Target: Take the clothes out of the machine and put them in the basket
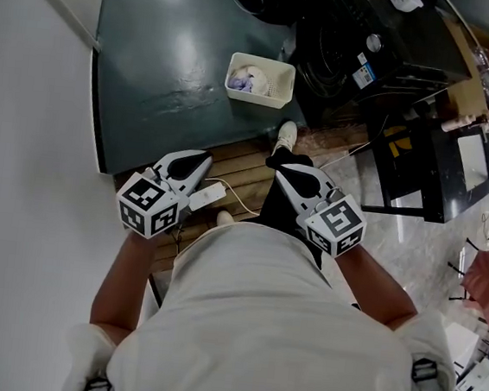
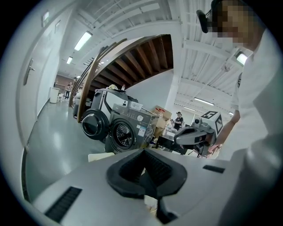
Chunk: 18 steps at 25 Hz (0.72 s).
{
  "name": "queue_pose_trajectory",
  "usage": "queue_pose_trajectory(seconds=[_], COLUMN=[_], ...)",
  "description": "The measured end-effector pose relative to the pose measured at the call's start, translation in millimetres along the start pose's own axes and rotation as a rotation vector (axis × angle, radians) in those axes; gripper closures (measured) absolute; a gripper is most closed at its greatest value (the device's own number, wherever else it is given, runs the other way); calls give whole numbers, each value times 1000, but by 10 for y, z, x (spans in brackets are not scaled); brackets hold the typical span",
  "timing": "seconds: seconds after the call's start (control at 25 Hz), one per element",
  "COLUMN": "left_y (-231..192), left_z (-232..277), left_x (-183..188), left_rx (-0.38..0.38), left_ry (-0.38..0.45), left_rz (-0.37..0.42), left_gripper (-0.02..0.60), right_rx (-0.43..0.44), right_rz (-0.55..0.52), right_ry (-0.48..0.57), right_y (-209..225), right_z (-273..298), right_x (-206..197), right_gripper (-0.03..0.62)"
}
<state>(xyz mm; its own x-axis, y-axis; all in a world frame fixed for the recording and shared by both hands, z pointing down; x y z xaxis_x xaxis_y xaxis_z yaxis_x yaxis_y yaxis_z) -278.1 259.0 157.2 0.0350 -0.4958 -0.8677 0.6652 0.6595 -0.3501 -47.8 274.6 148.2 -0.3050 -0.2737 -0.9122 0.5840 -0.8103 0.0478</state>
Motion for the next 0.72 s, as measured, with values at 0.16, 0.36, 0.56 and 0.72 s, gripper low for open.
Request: queue_pose_trajectory(seconds=[0.16,0.36,0.56,0.72], left_y=[-19,-26,-33,-65], left_z=[-7,7,20,22], left_x=[6,-38,-43,-65], left_rx=[0,-6,-10,-10], left_ry=[-4,-11,-15,-11], left_rz=[1,-10,-10,-15], left_gripper=[583,583,583,583], right_rx=[7,12,18,20], right_rz=[-3,-12,-19,-25], right_ry=[-10,-15,-19,-14], right_y=[1,-3,11,19], right_z=[20,55,82,105], right_x=[15,27,37,37], right_gripper=[589,589,589,589])
Point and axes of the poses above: the fingertips, and each gripper's own axes: z forward along the fingers, y to its right, x out of its top, the point moved 7 cm from there along -z, backward along the fingers, and after that the axes turned 3 degrees about -z, right-handed, at the moved point
